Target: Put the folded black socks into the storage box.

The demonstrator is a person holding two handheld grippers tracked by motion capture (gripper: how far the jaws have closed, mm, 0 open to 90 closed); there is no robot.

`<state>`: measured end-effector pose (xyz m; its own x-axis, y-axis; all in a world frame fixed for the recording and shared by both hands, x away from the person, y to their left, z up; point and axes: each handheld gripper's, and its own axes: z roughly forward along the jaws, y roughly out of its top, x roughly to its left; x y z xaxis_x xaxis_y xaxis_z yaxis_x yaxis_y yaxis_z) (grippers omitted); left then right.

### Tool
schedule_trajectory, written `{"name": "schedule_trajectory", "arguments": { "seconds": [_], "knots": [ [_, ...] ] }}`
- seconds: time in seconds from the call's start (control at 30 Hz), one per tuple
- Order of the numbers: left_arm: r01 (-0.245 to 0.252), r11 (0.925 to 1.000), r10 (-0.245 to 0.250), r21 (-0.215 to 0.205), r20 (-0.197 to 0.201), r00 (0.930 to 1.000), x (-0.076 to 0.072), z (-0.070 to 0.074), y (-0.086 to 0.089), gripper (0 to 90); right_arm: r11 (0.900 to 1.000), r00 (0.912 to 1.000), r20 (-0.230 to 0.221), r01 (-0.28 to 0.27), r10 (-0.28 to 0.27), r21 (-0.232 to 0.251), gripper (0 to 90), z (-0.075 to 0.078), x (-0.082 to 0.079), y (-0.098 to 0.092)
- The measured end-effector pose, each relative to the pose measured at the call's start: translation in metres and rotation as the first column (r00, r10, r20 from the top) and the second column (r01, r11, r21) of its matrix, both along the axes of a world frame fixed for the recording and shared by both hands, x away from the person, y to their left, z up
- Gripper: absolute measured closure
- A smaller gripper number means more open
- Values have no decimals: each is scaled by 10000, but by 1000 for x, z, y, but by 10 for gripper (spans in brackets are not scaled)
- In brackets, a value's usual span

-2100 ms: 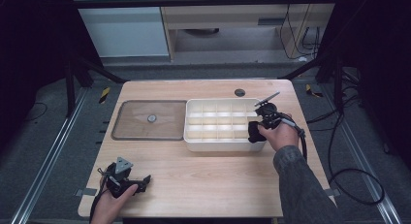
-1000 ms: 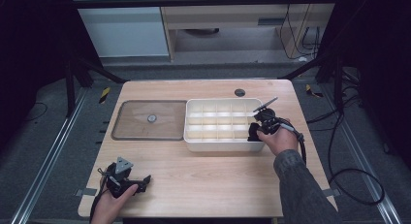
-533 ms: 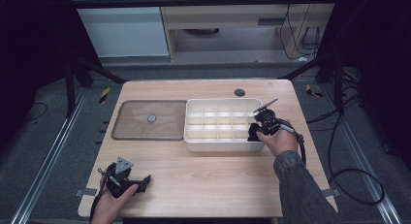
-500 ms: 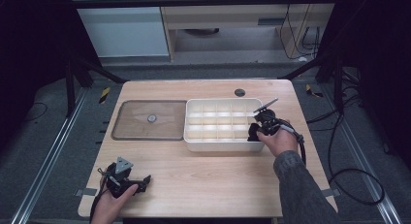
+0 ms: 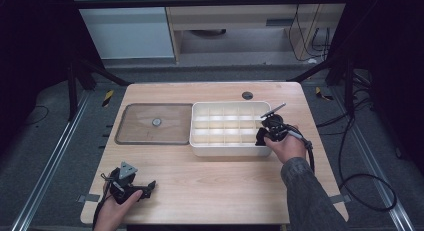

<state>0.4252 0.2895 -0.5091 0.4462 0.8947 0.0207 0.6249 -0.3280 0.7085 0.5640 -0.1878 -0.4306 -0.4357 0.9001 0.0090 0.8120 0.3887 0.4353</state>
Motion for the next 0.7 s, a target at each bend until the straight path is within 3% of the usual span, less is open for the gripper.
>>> {"name": "schedule_trajectory", "arguments": {
  "seconds": [0.17,0.7],
  "knots": [
    [5,10000,-5,19,-20,10000,0,0,0,0,10000,10000,51,-41,41,-23,900,-2,0,-1],
    [5,10000,-5,20,-17,10000,0,0,0,0,10000,9992,-395,90,-89,11,900,-6,3,1]
  ]
}}
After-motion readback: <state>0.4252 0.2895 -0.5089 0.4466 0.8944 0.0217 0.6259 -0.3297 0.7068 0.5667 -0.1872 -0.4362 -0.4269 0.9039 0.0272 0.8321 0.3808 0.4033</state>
